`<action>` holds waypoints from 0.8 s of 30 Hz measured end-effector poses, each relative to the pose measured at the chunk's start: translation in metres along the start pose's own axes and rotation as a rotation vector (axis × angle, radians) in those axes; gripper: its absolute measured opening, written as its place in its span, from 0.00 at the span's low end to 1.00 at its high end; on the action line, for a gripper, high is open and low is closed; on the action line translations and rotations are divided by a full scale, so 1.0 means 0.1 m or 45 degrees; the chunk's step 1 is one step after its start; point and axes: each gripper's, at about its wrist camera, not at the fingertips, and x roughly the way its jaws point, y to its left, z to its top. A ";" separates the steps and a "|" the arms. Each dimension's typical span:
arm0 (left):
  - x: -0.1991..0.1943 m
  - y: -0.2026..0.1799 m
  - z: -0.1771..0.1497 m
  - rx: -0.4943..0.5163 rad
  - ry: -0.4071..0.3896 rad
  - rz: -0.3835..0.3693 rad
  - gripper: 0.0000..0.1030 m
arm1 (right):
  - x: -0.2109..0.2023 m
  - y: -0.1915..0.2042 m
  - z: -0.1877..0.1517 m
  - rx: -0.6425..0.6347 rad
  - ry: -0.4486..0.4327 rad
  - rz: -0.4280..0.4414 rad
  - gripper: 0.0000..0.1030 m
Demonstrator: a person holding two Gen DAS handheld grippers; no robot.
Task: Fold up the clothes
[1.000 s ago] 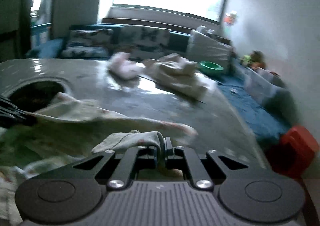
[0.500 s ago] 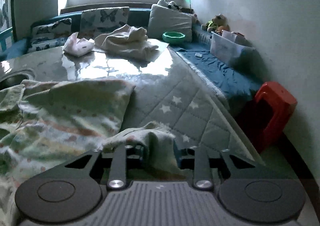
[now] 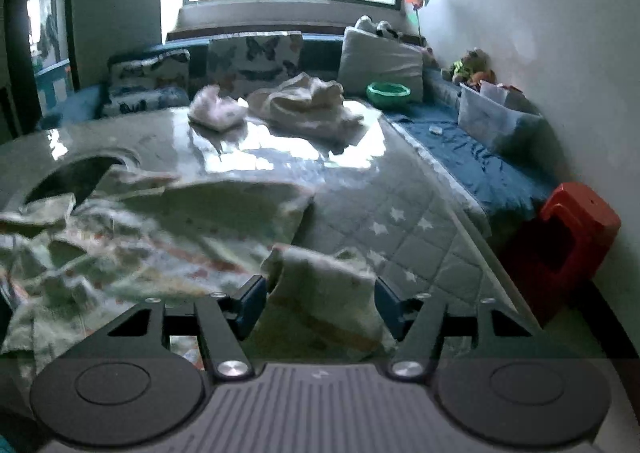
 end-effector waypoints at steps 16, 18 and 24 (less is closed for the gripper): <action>-0.49 0.47 -0.12 -0.049 0.052 0.121 0.25 | 0.58 0.44 0.52 0.003 -0.016 0.265 0.59; -0.52 0.46 -0.06 -0.027 0.029 0.132 0.37 | 0.69 0.47 0.59 0.026 -0.004 0.291 0.59; -0.41 0.34 0.26 0.013 -0.021 0.105 0.49 | 1.03 0.39 0.75 0.131 0.046 0.303 0.59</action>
